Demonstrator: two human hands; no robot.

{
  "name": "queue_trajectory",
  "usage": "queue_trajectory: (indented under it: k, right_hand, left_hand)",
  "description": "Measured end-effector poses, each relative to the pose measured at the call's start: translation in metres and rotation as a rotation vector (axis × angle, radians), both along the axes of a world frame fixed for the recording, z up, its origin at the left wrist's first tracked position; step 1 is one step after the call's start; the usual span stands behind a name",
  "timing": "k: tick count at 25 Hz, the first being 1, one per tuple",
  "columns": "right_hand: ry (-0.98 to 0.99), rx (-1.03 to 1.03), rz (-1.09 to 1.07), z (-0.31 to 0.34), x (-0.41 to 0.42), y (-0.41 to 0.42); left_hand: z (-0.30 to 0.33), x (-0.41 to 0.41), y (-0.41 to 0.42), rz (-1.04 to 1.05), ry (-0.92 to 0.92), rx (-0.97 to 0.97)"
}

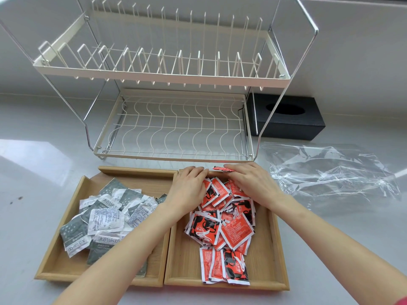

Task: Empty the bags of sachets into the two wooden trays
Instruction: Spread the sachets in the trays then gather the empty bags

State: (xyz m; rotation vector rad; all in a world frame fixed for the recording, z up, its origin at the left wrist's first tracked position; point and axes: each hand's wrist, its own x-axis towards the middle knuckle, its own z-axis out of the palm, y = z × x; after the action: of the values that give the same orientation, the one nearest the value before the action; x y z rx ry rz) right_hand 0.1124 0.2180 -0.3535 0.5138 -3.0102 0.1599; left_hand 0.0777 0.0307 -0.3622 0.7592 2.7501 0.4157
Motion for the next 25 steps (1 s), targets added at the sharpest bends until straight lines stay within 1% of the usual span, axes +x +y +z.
queue_trajectory:
  k: [2, 5, 6, 7, 10, 11, 13, 15, 18, 20, 22, 25]
  right_hand:
    - [0.048, -0.070, 0.045, 0.003, 0.004, 0.001]
    - [0.087, -0.157, 0.088, 0.010, 0.011, -0.007]
    - [0.091, -0.201, 0.073, 0.011, 0.012, -0.009]
    - [0.063, -0.301, 0.013, 0.013, 0.015, -0.014]
    - [-0.078, -0.724, -0.294, 0.017, 0.025, -0.023]
    - [-0.101, -0.820, -0.356, 0.018, 0.029, -0.025]
    - [-0.110, -0.899, -0.417, 0.022, 0.039, -0.030]
    - [-0.141, -0.913, -0.447, 0.022, 0.051, -0.037]
    - [-0.257, -0.898, -0.455, 0.016, 0.071, -0.047]
    - [-0.321, -0.846, -0.442, 0.012, 0.081, -0.052]
    - [-0.352, -0.778, -0.426, 0.007, 0.087, -0.056]
    - [-0.302, -0.629, -0.366, 0.005, 0.093, -0.056]
  left_hand:
    - [0.002, 0.000, 0.000, 0.044, -0.035, 0.098]
    - [0.013, 0.005, 0.004, 0.055, -0.026, 0.337]
    - [0.017, 0.006, 0.006, 0.053, -0.021, 0.411]
    - [0.021, 0.008, 0.008, 0.066, -0.020, 0.473]
    - [0.029, 0.009, 0.009, 0.144, -0.071, 0.576]
    - [0.031, 0.011, 0.007, 0.159, -0.091, 0.587]
    - [0.034, 0.019, 0.002, 0.149, -0.131, 0.593]
    - [0.035, 0.032, -0.006, 0.117, -0.155, 0.557]
    - [0.027, 0.053, -0.019, 0.064, -0.174, 0.433]
    - [0.021, 0.065, -0.024, 0.043, -0.189, 0.344]
    - [0.015, 0.075, -0.028, 0.029, -0.166, 0.278]
    - [0.009, 0.082, -0.037, -0.009, -0.102, 0.217]
